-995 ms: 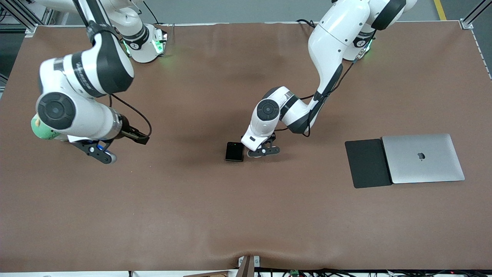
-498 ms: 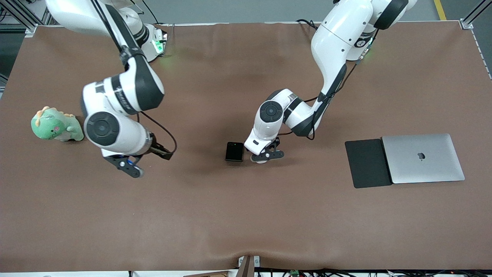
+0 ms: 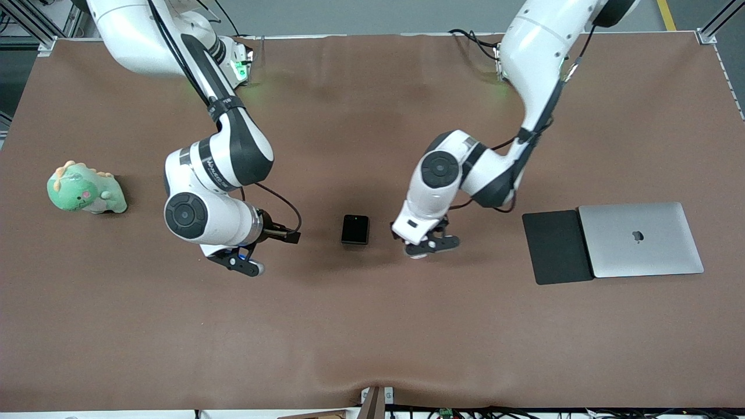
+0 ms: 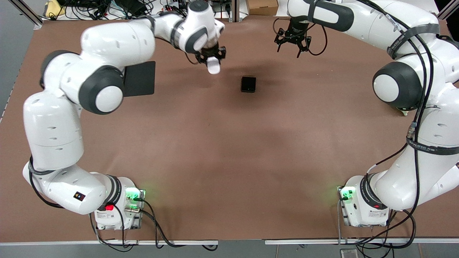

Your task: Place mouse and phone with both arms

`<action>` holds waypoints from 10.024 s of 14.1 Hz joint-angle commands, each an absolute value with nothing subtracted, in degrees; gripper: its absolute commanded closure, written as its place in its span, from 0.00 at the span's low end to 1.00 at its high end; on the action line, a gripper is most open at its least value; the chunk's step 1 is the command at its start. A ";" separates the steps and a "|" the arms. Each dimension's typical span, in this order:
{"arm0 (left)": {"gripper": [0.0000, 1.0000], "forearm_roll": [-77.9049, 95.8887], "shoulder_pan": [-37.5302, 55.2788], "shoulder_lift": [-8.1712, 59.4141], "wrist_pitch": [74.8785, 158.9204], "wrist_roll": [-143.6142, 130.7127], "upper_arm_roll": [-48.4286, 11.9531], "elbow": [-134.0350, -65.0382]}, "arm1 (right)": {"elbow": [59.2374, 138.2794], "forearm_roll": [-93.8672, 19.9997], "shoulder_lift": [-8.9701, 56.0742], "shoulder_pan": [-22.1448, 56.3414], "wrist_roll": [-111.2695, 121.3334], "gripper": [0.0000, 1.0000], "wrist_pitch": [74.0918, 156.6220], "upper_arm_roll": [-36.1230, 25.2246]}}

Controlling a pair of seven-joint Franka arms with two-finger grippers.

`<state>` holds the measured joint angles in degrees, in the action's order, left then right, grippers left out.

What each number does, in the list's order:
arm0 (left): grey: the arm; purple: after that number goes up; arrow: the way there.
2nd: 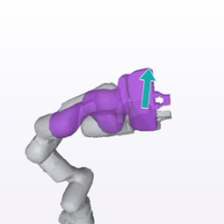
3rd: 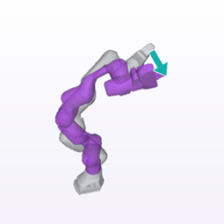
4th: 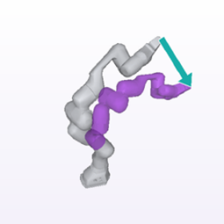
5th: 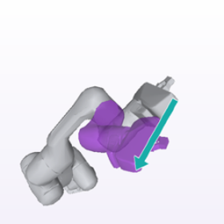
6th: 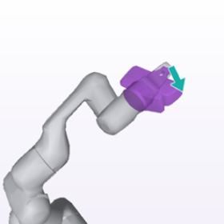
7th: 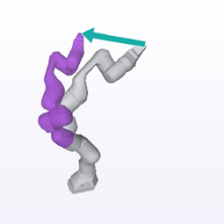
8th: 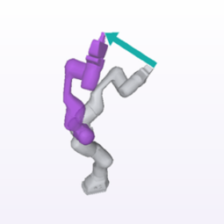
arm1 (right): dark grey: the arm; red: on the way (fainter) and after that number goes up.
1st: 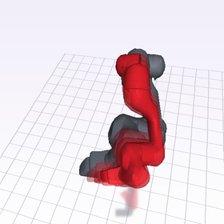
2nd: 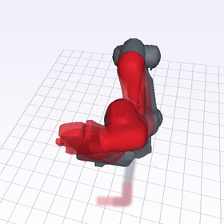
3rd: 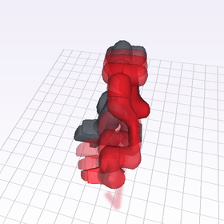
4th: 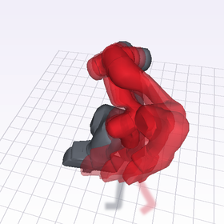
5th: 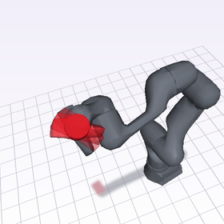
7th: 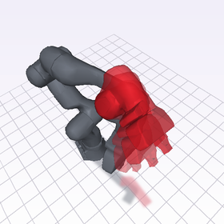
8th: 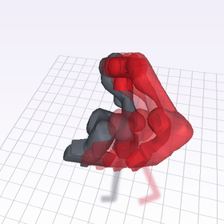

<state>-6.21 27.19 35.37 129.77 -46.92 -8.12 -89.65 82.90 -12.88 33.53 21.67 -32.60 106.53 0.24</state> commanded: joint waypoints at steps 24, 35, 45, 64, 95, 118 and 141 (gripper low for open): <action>0.62 -7.47 -5.88 26.89 139.02 -8.26 -8.96 -111.78 | 89.30 -8.53 44.91 37.26 -32.14 0.00 141.86 -1.14; 0.60 -7.56 -7.38 29.79 145.80 -8.09 -9.05 -114.87 | 88.77 -6.06 48.07 39.64 -36.04 0.00 146.25 -1.23; 0.55 -7.56 -7.38 31.38 147.83 -8.00 -9.05 -114.87 | 88.86 -5.45 45.19 38.24 -36.30 1.00 143.19 -3.07; 0.00 -7.47 -6.85 18.91 115.34 -8.52 -12.56 -95.47 | 127.24 -5.54 17.40 6.00 0.93 1.00 150.61 -6.42; 0.00 -0.88 -1.32 -4.75 84.99 -8.17 -8.61 -91.14 | 123.49 -6.15 19.17 -5.37 16.19 0.00 148.72 -6.15; 0.00 -1.23 -2.55 -1.32 84.20 -8.79 -8.70 -85.96 | 94.22 -0.18 -3.68 1.67 -2.20 0.00 85.43 -5.54; 0.00 -1.23 -2.55 -1.41 83.76 -8.53 -8.70 -86.05 | 90.35 0.97 -2.81 2.20 -1.67 0.00 84.02 -5.62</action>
<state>-1.57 -2.53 -1.43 84.44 -8.70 -8.77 -86.89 90.92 -0.31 -2.79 1.56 -1.10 84.73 -5.42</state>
